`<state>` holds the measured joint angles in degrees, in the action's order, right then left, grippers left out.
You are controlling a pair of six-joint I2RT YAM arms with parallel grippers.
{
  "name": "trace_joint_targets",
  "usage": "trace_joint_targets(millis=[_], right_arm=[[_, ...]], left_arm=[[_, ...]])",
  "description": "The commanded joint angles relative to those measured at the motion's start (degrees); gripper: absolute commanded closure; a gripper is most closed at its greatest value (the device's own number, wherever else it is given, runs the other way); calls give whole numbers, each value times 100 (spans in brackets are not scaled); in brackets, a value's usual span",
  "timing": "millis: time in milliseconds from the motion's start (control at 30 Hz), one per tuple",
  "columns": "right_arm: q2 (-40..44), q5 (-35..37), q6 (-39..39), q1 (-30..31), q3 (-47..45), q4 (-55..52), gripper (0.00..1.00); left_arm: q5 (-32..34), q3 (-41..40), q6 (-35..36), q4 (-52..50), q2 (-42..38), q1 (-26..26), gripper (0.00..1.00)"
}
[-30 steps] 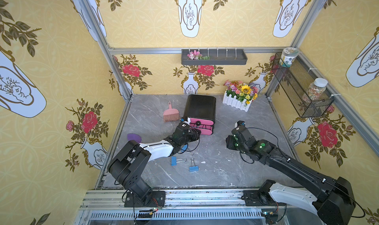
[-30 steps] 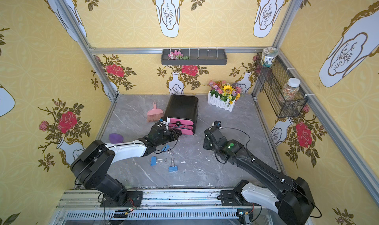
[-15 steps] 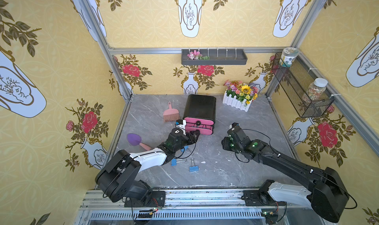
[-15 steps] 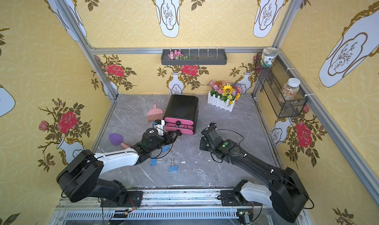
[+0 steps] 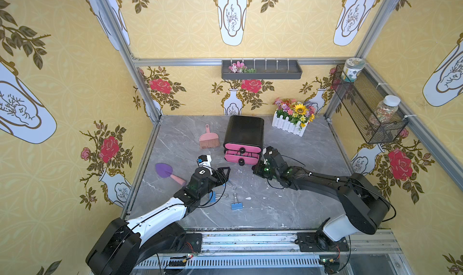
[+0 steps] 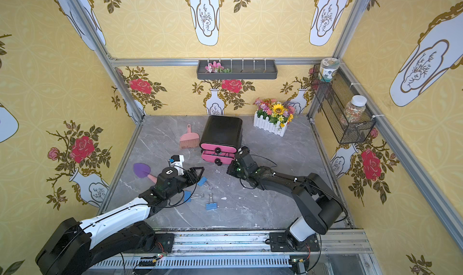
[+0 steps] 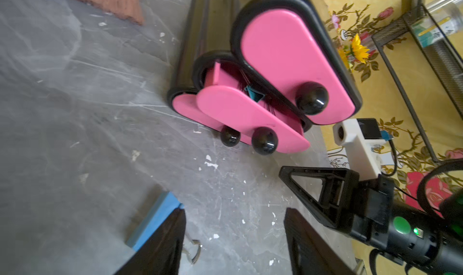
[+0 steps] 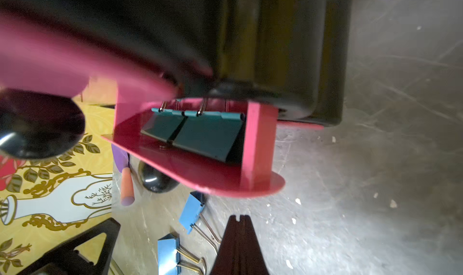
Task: Put the binder clips in the drawer according to color
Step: Close the drawer in the storage box.
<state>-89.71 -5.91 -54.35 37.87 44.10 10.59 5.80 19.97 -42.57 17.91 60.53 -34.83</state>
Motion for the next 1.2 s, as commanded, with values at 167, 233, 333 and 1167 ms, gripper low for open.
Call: trace_joint_targets(millis=[167, 233, 333, 1167], right_arm=[[-372, 195, -652, -34, -504, 2204, 100], [-473, 256, -811, -55, -663, 2692, 100], [-680, 323, -1021, -94, -873, 3494, 100], [-1917, 248, -1921, -297, -1133, 6372, 100]], left_arm=[[-334, 42, -71, -4, 273, 143, 32], [-343, 42, -84, 31, 309, 143, 32], [-369, 50, -107, 64, 344, 143, 32], [-456, 87, -157, 80, 455, 143, 32]])
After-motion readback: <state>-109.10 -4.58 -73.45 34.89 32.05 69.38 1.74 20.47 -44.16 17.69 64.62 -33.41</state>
